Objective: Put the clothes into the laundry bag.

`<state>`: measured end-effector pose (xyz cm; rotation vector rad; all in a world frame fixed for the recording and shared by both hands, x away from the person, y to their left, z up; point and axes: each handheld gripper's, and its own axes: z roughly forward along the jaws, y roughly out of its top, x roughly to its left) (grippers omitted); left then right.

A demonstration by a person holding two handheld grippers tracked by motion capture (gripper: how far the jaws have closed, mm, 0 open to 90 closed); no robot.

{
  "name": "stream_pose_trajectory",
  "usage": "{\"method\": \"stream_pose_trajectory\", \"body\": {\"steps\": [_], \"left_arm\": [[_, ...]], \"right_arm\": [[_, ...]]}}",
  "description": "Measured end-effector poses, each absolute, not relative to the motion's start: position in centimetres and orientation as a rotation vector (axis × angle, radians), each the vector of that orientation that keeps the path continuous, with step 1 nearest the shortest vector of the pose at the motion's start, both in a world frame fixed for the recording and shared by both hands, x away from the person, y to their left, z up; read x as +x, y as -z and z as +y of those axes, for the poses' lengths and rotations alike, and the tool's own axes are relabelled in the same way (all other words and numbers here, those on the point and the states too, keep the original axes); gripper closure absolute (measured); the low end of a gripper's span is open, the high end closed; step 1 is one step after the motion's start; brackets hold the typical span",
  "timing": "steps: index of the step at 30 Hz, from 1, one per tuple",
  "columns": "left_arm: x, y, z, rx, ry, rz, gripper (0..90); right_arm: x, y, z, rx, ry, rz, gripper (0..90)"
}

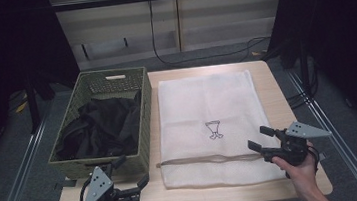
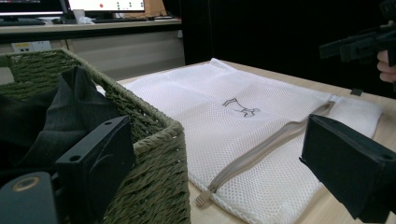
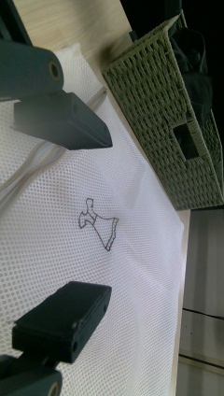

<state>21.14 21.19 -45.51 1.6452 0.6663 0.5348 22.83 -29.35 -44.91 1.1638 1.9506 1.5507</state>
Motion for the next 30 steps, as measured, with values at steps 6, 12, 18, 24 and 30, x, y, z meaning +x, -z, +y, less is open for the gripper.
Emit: {"method": "stream_pose_trajectory", "body": {"steps": [6, 12, 18, 24, 30], "left_arm": [[21.4, 45.7, 21.2, 1.668, -0.514, 0.698, 10.3], [21.3, 45.6, 21.2, 1.682, -0.509, 0.703, 10.1], [20.9, 45.6, 21.2, 1.682, -0.512, 0.695, 9.2], [20.7, 45.5, 21.3, 1.690, -0.515, 0.693, 9.1], [20.5, 45.5, 21.4, 1.704, -0.511, 0.686, 9.7]], "right_arm": [[23.1, 45.0, -29.1, 1.129, -1.565, 2.000, 28.6], [23.5, 45.2, -28.6, 1.124, -1.553, 2.040, 29.5], [24.0, 45.3, -28.1, 1.145, -1.551, 2.091, 31.9], [24.4, 45.1, -27.2, 1.111, -1.557, 2.185, 37.1], [24.8, 45.1, -25.7, 1.063, -1.512, 2.303, 43.6]]}}
